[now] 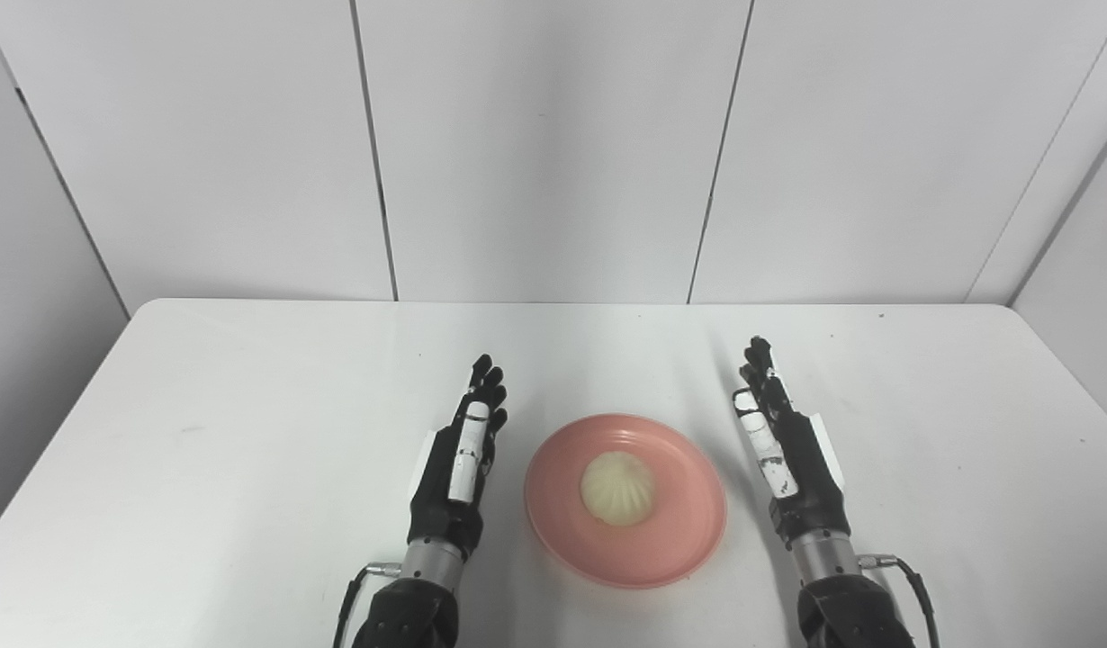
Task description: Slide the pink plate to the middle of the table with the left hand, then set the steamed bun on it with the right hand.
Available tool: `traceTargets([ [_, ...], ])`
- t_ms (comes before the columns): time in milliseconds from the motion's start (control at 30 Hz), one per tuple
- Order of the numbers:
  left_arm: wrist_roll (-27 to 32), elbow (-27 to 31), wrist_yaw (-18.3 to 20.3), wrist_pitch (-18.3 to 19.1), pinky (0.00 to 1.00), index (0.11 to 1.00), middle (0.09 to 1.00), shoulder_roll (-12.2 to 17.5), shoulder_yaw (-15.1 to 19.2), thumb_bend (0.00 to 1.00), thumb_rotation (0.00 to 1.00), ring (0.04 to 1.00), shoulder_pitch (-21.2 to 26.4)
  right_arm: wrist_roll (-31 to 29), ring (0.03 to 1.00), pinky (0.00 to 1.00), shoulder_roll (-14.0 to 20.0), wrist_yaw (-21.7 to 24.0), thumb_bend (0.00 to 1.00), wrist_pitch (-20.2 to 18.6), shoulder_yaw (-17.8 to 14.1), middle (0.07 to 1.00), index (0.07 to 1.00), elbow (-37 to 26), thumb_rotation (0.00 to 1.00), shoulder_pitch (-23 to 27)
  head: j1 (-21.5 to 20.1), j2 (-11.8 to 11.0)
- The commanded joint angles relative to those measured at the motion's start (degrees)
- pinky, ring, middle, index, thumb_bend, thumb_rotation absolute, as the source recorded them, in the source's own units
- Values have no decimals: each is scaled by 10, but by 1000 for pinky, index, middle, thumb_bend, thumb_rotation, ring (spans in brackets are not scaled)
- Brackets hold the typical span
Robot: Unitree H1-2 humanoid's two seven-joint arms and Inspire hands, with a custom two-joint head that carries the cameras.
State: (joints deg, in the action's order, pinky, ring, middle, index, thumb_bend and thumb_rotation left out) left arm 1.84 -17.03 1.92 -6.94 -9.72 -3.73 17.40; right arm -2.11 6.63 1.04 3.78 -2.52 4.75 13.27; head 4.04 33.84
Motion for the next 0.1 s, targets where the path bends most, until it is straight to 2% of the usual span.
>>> traceTargets([
  [0,-4,-10,-2,-27,1000,1000,1000,6,2,460,1000,1000,-4,-28,1000,1000,-2,16,725,-15,-4,1000,1000,-23,907,4,-3,1],
  [67,-4,-10,-6,-28,1000,1000,1000,5,2,467,991,1000,-4,-42,1000,1000,-4,21,709,-25,-5,1000,1000,-26,898,0,-8,3],
])
